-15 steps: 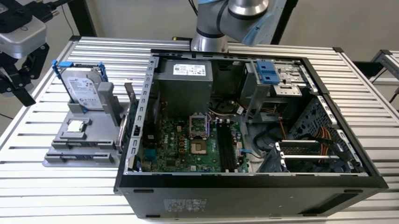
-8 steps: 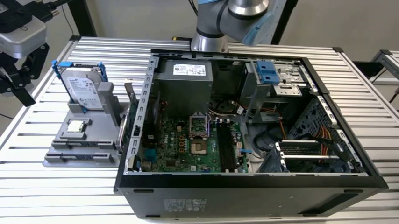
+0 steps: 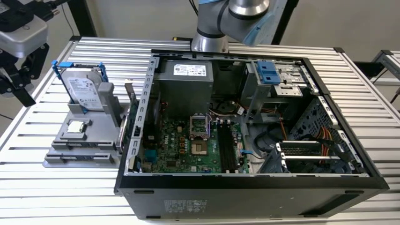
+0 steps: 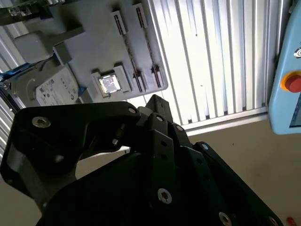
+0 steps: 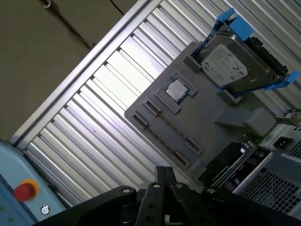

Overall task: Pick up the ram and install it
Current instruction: 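Pick up the ram and move it above insertion slot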

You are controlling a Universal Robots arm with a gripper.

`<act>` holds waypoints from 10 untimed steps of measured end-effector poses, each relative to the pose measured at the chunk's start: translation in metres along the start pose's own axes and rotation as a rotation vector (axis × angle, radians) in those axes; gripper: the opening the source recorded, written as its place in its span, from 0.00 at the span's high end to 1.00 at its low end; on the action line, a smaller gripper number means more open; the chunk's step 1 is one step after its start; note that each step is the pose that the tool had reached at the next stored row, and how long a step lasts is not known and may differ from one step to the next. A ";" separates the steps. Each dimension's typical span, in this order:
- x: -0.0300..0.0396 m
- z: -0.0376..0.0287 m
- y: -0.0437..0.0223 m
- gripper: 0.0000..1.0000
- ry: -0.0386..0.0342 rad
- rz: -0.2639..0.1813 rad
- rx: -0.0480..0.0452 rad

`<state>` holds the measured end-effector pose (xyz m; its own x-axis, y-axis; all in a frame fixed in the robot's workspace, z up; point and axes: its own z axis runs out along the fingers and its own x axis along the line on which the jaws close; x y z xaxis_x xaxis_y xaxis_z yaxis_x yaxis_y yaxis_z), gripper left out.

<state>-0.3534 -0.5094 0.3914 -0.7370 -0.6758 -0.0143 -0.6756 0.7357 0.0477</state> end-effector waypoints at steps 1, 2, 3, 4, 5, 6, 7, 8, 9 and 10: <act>0.0000 0.0000 0.0000 1.00 0.0003 -0.006 -0.0001; 0.0000 0.0000 0.0000 1.00 0.0005 -0.012 -0.0002; 0.0000 0.0000 0.0000 1.00 0.0008 -0.019 -0.0003; 0.0000 0.0000 0.0000 1.00 0.0012 -0.027 -0.0004; 0.0000 0.0001 0.0000 1.00 0.0016 -0.035 -0.0005; 0.0000 0.0000 0.0000 1.00 0.0020 -0.042 -0.0006; 0.0000 0.0000 0.0000 1.00 0.0023 -0.050 -0.0007; 0.0000 0.0000 0.0000 1.00 0.0028 -0.059 -0.0008; 0.0000 0.0000 0.0000 1.00 0.0031 -0.066 -0.0009; 0.0000 0.0000 0.0000 1.00 0.0035 -0.076 -0.0011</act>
<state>-0.3534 -0.5094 0.3913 -0.6837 -0.7296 -0.0144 -0.7293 0.6825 0.0477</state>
